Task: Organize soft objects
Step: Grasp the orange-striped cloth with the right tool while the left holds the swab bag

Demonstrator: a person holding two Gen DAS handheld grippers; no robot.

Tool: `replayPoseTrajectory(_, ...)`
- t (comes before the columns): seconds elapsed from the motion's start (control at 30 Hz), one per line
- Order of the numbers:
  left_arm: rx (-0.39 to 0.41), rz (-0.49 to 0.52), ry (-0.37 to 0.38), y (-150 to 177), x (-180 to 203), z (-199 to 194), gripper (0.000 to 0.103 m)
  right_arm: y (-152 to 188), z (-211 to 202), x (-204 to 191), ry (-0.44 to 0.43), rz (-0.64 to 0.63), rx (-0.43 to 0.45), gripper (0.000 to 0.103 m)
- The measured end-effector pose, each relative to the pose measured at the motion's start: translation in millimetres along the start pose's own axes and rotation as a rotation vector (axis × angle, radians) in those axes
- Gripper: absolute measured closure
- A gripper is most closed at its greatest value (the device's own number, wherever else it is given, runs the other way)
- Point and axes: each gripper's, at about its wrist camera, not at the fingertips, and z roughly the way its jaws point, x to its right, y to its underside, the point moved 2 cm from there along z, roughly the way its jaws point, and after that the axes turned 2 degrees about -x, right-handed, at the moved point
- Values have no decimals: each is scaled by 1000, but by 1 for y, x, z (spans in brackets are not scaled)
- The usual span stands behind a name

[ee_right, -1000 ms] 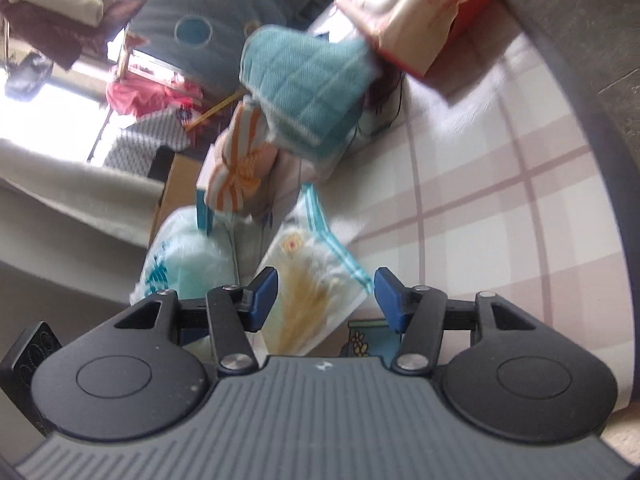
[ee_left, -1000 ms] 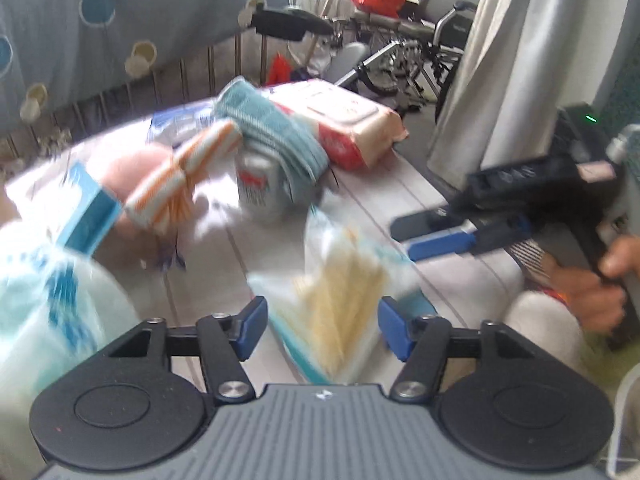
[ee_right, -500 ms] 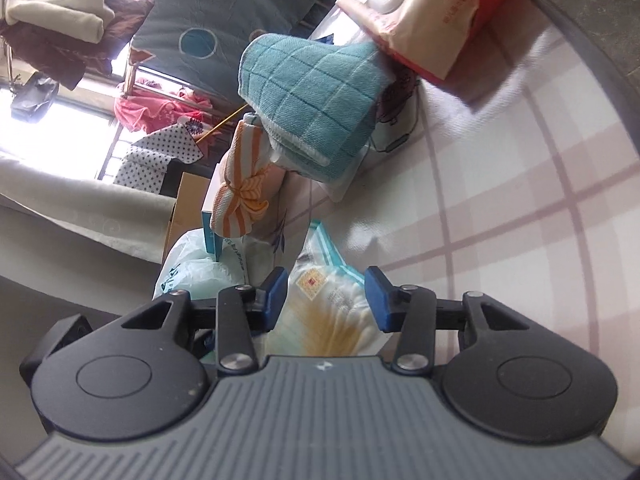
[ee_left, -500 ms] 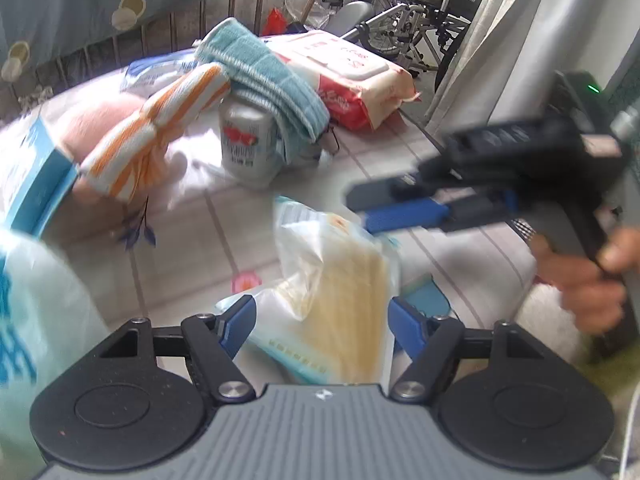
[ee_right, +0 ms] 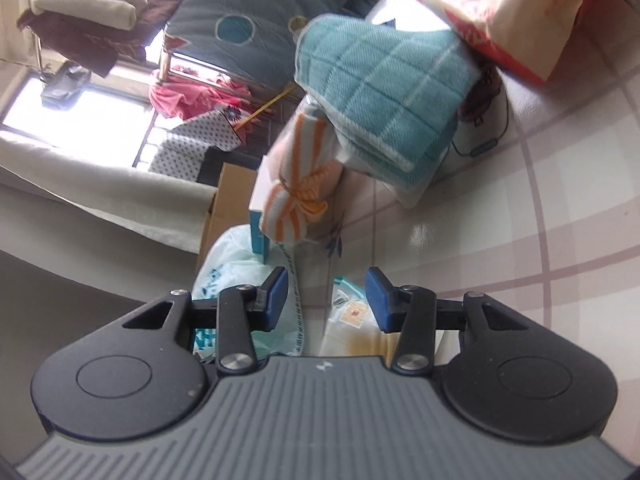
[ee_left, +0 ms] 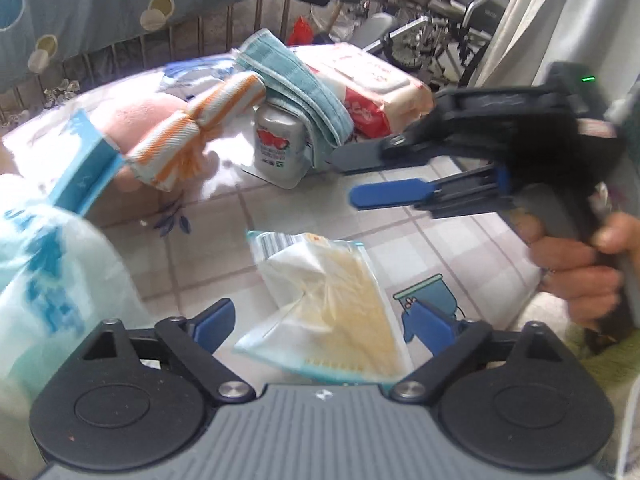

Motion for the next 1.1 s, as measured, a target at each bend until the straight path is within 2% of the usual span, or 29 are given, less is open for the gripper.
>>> replayPoseTrajectory(0.1, -68, 2, 12, -7, 6, 25, 7, 3, -15, 0, 7, 6, 29, 58)
replayPoseTrajectory(0.17, -94, -1, -20, -10, 8, 39, 9, 4, -25, 1, 18, 5, 41, 57)
replayPoseTrajectory(0.2, -90, 8, -49, -10, 9, 43, 11, 5, -29, 1, 26, 2, 44, 57)
replayPoseTrajectory(0.27, -91, 19, -81, -6, 9, 48, 26, 5, -33, -1, 42, -9, 49, 53)
replayPoseTrajectory(0.4, -61, -55, -68, 5, -10, 39, 33, -4, -30, -11, 35, -28, 48, 50)
replayPoseTrajectory(0.5, -42, -103, -93, 13, -25, 30, 36, -15, -11, -25, 16, -36, 31, 48)
replayPoseTrajectory(0.6, -26, -138, -88, 20, -35, 23, 37, -28, 19, -39, 0, -26, 13, 48)
replayPoseTrajectory(0.73, -6, -158, -76, 25, -41, 20, 37, -47, 61, -49, 27, 20, 6, 48)
replayPoseTrajectory(1.0, 17, -166, -51, 28, -45, 17, 37, -70, 114, -51, 206, 96, 17, 46)
replayPoseTrajectory(1.1, 19, -164, -48, 28, -45, 17, 37, -68, 122, -50, 244, 91, 29, 51)
